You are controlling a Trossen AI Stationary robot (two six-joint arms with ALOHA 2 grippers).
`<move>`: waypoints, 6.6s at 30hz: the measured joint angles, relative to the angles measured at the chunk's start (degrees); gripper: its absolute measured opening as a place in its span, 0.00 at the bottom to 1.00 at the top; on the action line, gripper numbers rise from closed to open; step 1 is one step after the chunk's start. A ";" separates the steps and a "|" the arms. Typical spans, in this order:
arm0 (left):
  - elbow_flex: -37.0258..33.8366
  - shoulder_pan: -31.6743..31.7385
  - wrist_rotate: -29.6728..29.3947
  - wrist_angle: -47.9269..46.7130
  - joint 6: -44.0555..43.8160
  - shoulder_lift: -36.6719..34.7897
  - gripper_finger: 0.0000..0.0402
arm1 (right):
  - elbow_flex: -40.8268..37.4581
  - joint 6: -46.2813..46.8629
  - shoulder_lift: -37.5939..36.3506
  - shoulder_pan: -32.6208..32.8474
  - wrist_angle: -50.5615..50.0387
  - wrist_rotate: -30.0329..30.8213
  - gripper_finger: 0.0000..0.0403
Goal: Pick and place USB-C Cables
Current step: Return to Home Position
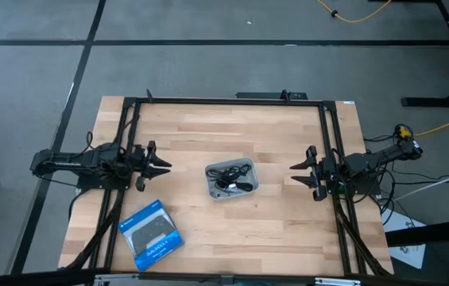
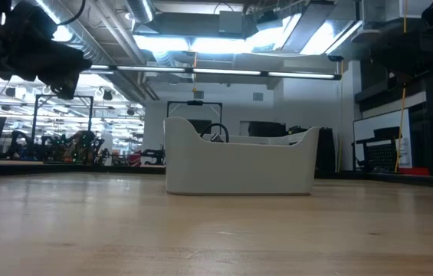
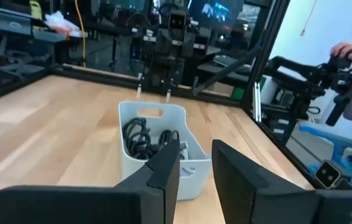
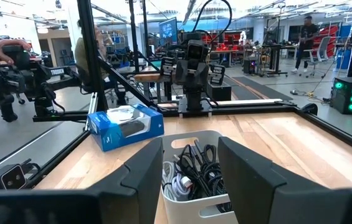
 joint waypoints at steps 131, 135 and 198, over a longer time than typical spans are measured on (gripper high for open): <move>-0.04 0.01 0.20 -0.15 0.02 0.83 0.22 | -0.13 0.01 0.90 -5.66 -3.37 -0.48 0.40; -0.04 0.02 0.20 -0.15 0.02 0.83 0.22 | -0.13 0.01 0.90 -5.67 -3.37 -0.50 0.40; -0.04 0.00 0.20 -0.17 0.02 0.83 0.22 | -0.13 0.00 0.90 -5.66 -3.38 -0.49 0.40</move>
